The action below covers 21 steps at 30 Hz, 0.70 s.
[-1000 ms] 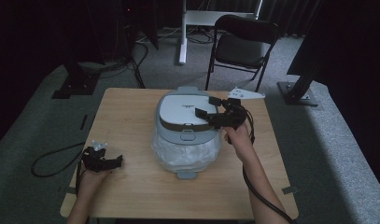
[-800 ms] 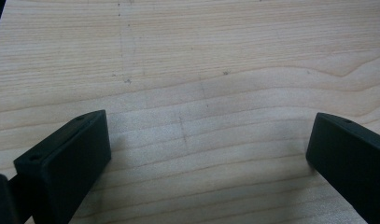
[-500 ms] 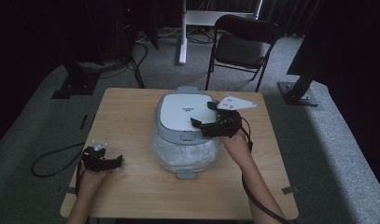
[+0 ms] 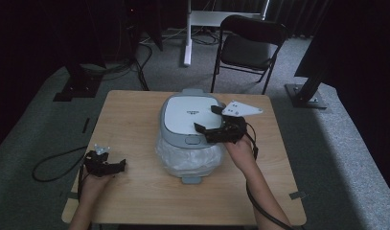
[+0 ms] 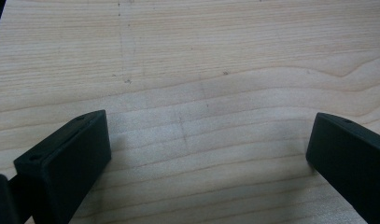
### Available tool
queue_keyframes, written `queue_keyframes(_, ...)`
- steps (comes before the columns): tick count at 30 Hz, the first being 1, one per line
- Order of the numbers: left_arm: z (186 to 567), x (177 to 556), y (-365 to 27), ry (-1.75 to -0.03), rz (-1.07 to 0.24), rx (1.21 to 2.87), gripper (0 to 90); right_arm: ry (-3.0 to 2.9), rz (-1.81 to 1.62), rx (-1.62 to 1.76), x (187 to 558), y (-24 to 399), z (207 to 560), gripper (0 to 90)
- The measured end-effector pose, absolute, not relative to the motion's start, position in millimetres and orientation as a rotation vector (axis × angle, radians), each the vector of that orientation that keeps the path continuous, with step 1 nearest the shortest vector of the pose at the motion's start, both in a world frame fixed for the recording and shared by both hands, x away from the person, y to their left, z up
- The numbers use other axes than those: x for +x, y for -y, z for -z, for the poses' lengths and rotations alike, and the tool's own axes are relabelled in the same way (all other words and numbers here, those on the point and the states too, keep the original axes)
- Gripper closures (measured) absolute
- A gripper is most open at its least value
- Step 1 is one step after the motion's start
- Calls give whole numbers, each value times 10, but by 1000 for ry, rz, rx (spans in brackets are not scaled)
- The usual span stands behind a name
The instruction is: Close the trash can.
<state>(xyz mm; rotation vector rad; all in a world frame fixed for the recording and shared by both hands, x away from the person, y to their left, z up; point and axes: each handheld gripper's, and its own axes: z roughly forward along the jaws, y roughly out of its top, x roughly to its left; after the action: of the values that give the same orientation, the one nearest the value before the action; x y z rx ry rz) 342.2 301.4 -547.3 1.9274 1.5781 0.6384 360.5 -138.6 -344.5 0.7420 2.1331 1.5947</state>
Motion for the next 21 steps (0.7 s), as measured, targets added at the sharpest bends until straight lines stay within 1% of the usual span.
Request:
queue_keyframes(3,5474,3422,-3014,-1579,-638,1927,7,-2152,-1537,727,3576,1348,3438,110)
queue_keyframes(11,5473,3422,-3014,-1579,-638,1927,7,-2131,-1562,738,3562,1354,3456,109)
queue_keyframes(21,5473,3423,-3014,-1578,-639,1927,7,-1975,-1564,809,3487,1606,3416,109)
